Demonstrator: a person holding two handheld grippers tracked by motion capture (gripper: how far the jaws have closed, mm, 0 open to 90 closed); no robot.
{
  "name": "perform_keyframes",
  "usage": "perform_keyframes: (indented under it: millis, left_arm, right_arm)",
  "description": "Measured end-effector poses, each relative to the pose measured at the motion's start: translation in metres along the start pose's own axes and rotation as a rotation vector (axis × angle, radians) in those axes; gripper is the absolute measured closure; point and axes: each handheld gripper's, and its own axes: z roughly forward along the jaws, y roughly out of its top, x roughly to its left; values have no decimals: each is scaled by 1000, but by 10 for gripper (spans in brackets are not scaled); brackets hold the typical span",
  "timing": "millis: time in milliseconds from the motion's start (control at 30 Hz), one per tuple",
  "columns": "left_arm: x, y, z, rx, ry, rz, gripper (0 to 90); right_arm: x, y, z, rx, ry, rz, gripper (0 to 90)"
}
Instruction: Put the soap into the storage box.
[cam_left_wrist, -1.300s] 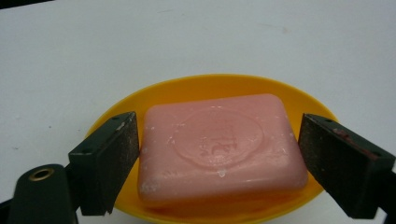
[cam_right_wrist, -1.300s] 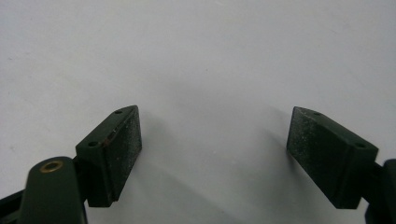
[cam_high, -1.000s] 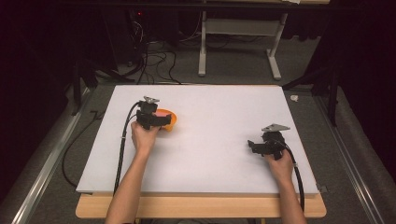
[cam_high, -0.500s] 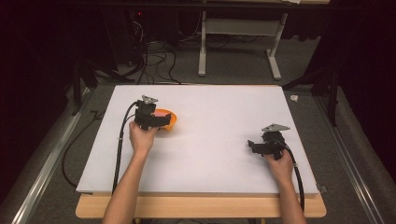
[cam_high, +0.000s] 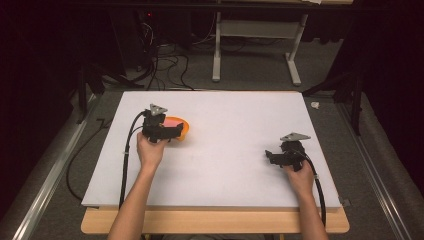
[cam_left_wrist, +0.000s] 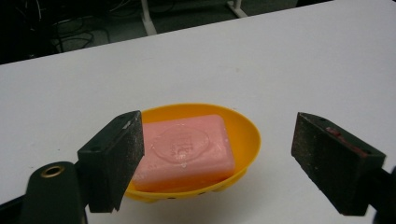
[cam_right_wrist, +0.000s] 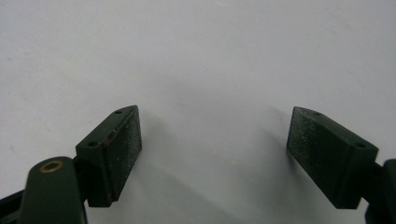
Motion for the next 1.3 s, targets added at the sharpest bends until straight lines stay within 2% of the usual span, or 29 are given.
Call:
perform_keyframes:
  millis: [167,533,800,1033,1200,1300]
  left_arm:
    - [0,-2,-4,2,-2,4,176]
    - [-1,-9,-16,-43,-5,-4,182]
    - [-5,-15,-22,-47,-15,12,182]
    - [-7,-22,-27,-54,-27,-4,183]
    - [-9,-26,-30,-55,-22,10,183]
    - [-9,-29,-32,-56,-28,4,183]
  right_arm:
    - [0,0,0,0,0,1,186]
    - [0,0,0,0,1,1,186]
    - [0,0,0,0,0,1,186]
    - [0,0,0,0,0,0,186]
    - [0,0,0,0,-1,0,186]
    - [0,0,0,0,1,0,186]
